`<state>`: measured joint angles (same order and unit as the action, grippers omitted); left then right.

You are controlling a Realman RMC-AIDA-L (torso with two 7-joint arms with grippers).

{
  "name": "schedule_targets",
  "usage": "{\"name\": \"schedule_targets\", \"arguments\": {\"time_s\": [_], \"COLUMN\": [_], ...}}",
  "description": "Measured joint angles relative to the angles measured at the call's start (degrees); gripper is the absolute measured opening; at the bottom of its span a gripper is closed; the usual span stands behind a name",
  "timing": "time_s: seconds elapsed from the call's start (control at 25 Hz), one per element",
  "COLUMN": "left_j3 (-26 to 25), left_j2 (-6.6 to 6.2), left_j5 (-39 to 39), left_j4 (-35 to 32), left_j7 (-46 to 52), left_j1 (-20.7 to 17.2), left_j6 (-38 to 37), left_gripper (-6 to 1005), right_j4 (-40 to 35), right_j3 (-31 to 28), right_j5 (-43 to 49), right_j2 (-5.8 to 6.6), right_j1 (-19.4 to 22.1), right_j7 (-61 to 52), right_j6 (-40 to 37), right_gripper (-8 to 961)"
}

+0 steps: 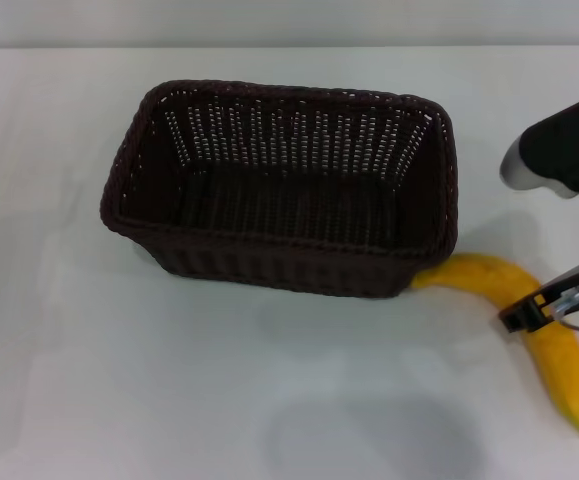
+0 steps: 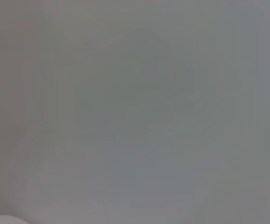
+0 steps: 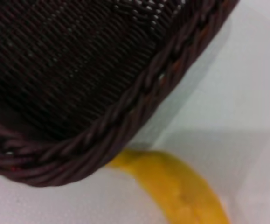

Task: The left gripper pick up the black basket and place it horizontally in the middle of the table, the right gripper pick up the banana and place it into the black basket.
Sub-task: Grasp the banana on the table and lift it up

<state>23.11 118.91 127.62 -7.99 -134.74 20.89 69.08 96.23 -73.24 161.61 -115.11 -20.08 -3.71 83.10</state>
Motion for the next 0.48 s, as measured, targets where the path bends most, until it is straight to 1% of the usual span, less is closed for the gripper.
{"name": "schedule_targets", "arguments": {"time_s": [0.24,0.48], "left_j3": [0.0,0.0], "left_j2": [0.0,0.0], "left_j5": [0.0,0.0], "left_j4": [-0.2,-0.4], "left_j7": [0.0,0.0], "left_j1": [0.1,0.0], "left_j6": [0.0,0.0], "left_gripper": [821,820], "right_j4": [0.3,1.0], "right_j3": [-3.7,-8.7], "right_j5": [6.2,7.9], "right_j2": [0.06,0.03], "right_j1": [-0.2,-0.9], "right_j7": [1.1,3.7], "right_j6": [1.2,-2.0], "right_gripper": [504,498]}}
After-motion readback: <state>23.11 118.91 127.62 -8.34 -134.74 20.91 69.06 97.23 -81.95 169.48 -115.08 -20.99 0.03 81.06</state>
